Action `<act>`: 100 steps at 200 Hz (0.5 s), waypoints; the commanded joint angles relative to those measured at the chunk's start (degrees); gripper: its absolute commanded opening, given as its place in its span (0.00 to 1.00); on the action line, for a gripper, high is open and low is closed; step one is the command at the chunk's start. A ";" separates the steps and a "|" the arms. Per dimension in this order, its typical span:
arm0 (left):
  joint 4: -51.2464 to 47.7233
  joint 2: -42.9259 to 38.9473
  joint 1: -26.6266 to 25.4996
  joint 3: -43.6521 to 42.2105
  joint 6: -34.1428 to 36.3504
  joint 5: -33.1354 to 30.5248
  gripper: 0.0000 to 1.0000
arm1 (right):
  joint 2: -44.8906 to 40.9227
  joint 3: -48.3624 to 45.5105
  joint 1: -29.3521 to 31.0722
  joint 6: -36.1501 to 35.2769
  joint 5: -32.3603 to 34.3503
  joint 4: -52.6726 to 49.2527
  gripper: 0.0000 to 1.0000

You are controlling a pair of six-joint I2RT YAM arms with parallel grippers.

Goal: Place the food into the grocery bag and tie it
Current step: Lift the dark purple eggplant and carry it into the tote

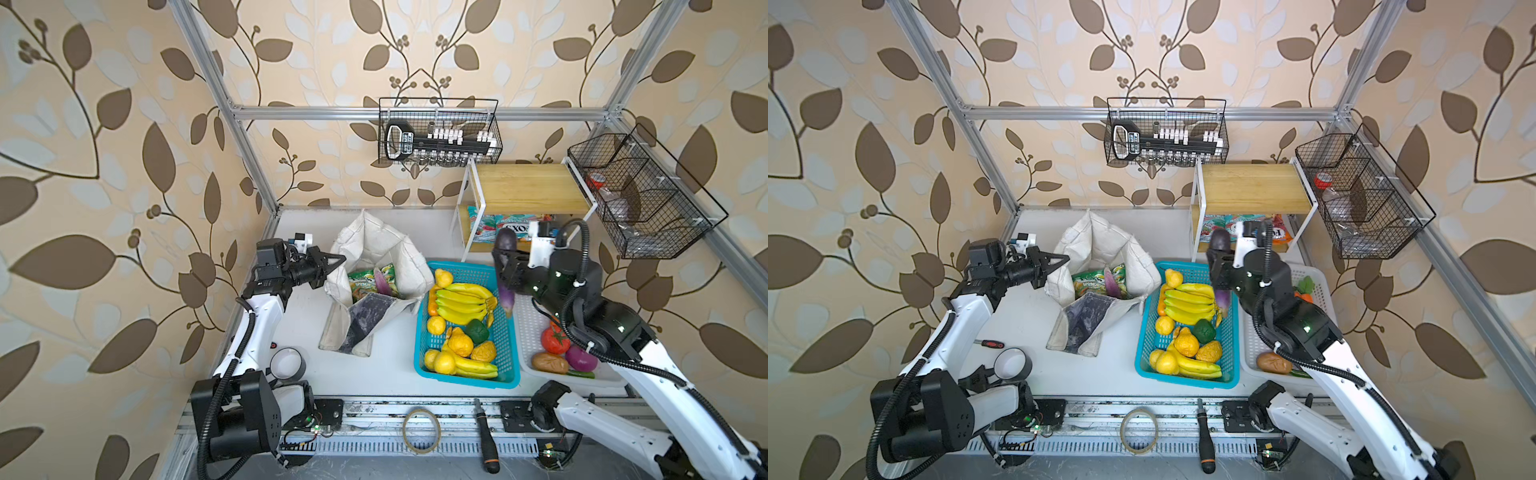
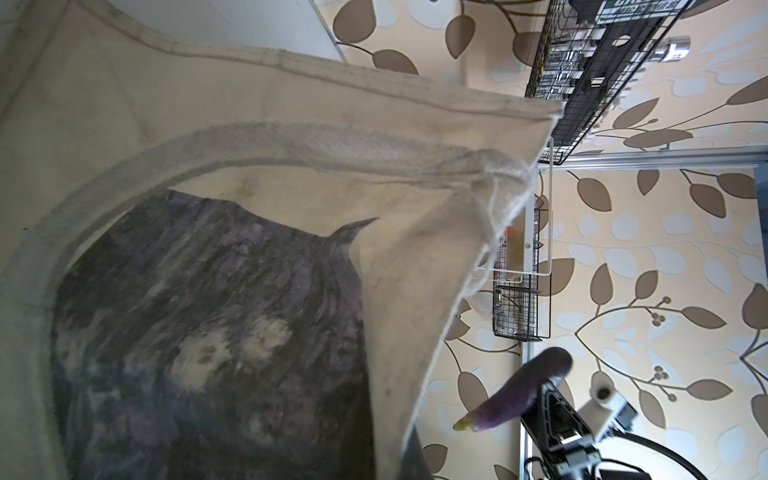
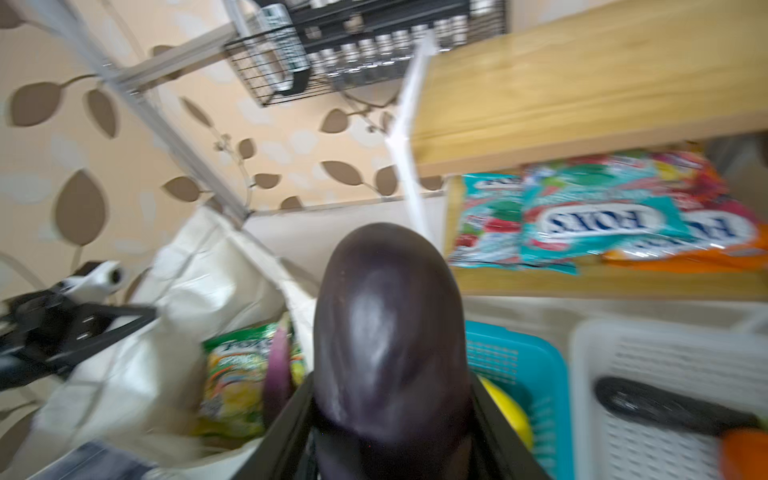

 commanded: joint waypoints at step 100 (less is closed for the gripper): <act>-2.96 -2.74 -0.24 2.16 2.57 1.38 0.00 | 43.50 24.96 12.70 5.14 -6.77 26.91 0.40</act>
